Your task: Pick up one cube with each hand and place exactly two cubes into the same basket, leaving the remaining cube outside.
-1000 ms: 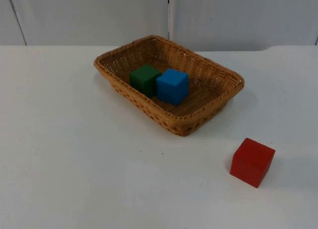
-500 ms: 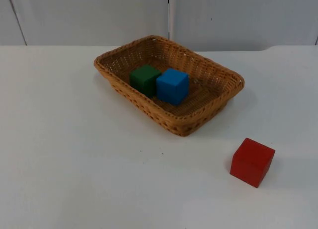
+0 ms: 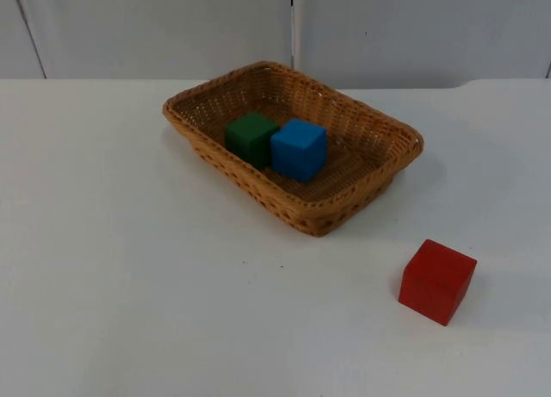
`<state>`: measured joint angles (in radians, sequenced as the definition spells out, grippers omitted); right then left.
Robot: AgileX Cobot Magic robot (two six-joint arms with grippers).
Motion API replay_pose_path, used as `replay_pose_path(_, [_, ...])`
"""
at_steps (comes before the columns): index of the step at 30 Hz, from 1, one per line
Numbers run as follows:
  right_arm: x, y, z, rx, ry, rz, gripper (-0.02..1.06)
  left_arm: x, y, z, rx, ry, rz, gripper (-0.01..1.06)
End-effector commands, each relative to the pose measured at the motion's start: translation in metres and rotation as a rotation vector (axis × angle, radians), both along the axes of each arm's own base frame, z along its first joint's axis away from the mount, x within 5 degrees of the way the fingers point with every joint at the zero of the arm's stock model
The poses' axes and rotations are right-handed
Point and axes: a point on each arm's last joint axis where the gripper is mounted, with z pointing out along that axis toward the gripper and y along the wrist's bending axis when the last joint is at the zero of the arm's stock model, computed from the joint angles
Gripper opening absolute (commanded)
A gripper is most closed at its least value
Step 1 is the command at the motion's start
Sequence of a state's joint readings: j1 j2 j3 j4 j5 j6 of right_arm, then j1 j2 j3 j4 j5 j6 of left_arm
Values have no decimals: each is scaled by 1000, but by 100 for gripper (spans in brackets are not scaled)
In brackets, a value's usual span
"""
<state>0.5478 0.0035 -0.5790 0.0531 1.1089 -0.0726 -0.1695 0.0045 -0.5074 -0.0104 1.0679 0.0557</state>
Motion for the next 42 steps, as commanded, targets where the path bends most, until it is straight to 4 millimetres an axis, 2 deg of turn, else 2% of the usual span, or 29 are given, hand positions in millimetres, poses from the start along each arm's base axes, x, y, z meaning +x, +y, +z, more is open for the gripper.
replay_pose_path(1, [3, 1, -8, -12, 28, -10, 81, 0, 0, -1, 2, 0, -2, 105])
replay_pose_path(4, [8, 4, -15, -1, 36, -18, 81, 0, 0, -1, 3, -1, -4, 105])
replay_pose_path(22, [8, 4, -15, 2, 42, -20, 81, 0, 0, -1, 9, 0, -7, 105])
replay_pose_path(25, [8, 4, -15, 2, 42, -20, 90, 0, 0, -1, 7, 1, -8, 105])
replay_pose_path(27, [8, 4, -15, 2, 42, -20, 104, 0, 0, -3, 9, 11, -8, 105])
replay_pose_path(42, [8, 4, -15, 2, 42, -20, 105, 0, 0, -4, 9, 11, -8, 105])
